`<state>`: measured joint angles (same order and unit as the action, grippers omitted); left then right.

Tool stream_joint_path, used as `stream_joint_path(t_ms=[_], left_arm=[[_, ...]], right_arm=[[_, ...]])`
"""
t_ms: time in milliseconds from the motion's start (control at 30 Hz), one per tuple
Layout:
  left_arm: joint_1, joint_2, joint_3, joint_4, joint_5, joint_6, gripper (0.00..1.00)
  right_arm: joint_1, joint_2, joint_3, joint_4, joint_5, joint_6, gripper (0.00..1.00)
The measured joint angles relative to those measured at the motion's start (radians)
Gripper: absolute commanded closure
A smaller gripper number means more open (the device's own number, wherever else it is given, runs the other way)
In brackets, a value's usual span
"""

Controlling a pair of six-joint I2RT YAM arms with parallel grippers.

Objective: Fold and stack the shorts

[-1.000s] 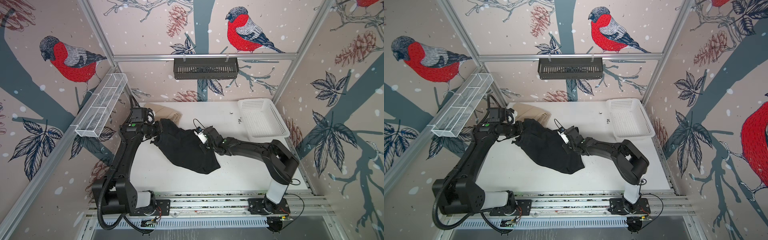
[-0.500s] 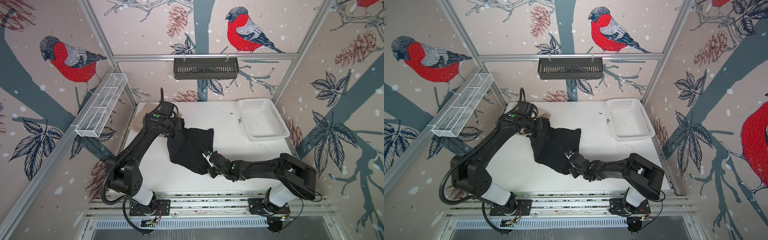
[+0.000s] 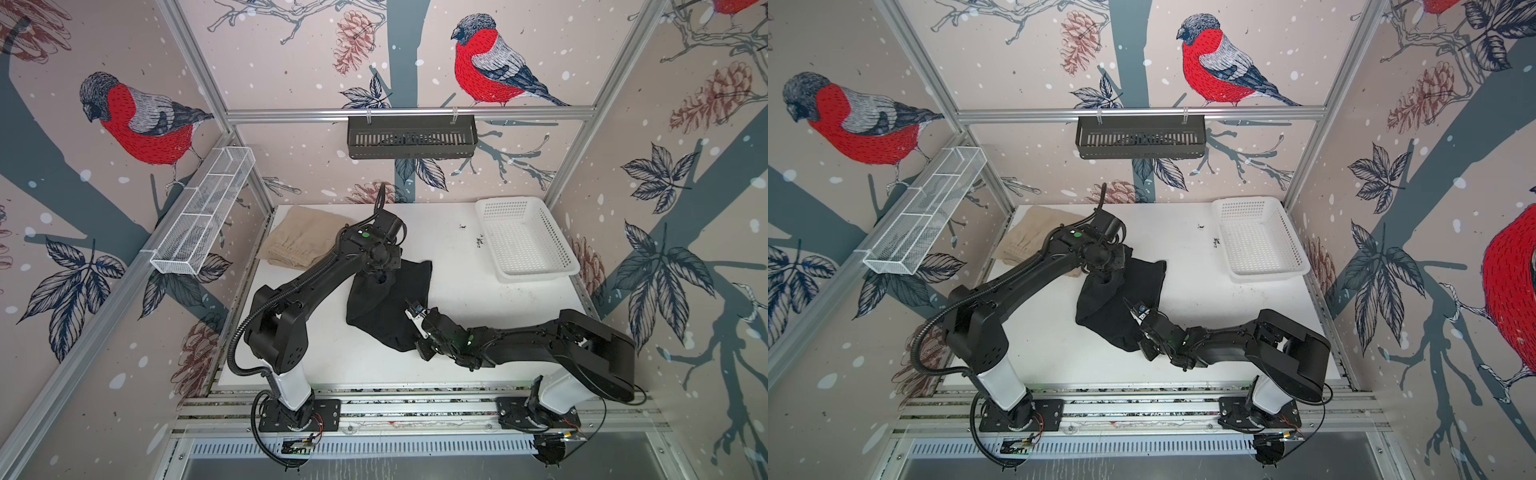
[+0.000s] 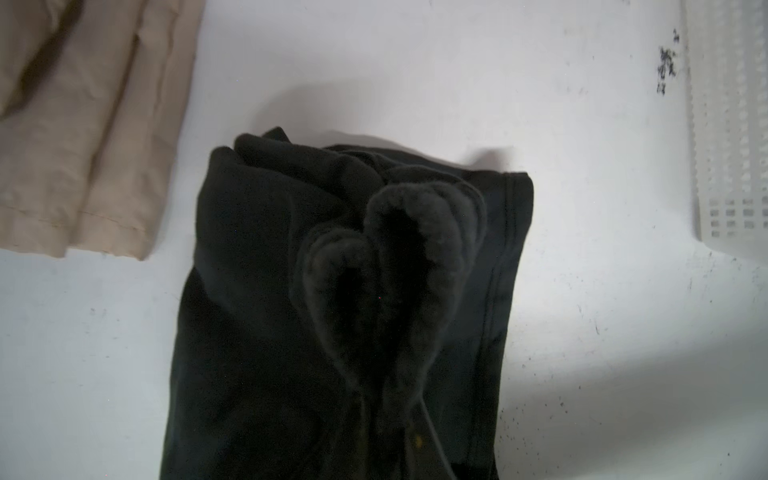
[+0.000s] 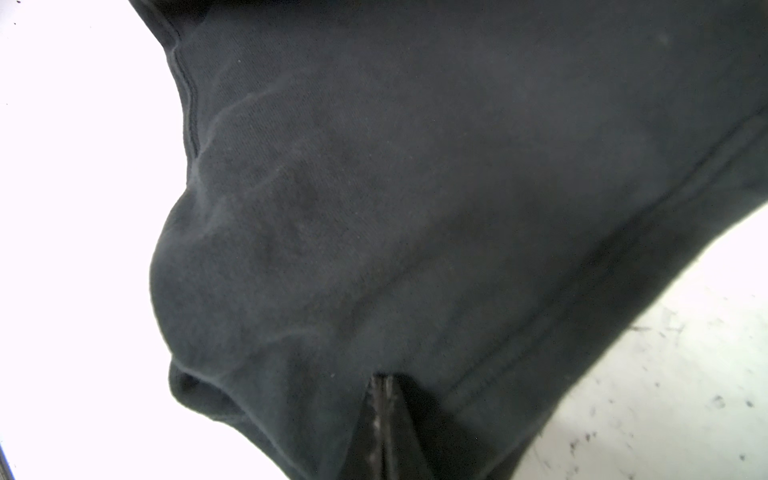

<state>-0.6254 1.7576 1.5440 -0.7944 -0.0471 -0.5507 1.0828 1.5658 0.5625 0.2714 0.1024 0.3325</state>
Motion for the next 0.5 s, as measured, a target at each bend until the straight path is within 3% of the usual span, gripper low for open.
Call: stream_joint_path(t_ms=[167,500], left_arm=[[-0.065,0.034,-0.026,0.032,0.031,0.002,1.0],[-0.106,0.049,-0.136,0.169,0.117,-0.01,0.99]], right_arm=[[-0.01,0.008,0.001,0.016,-0.003,0.0,0.96],[-0.017,0.017,0.006,0.029,-0.026,-0.004,0.84]])
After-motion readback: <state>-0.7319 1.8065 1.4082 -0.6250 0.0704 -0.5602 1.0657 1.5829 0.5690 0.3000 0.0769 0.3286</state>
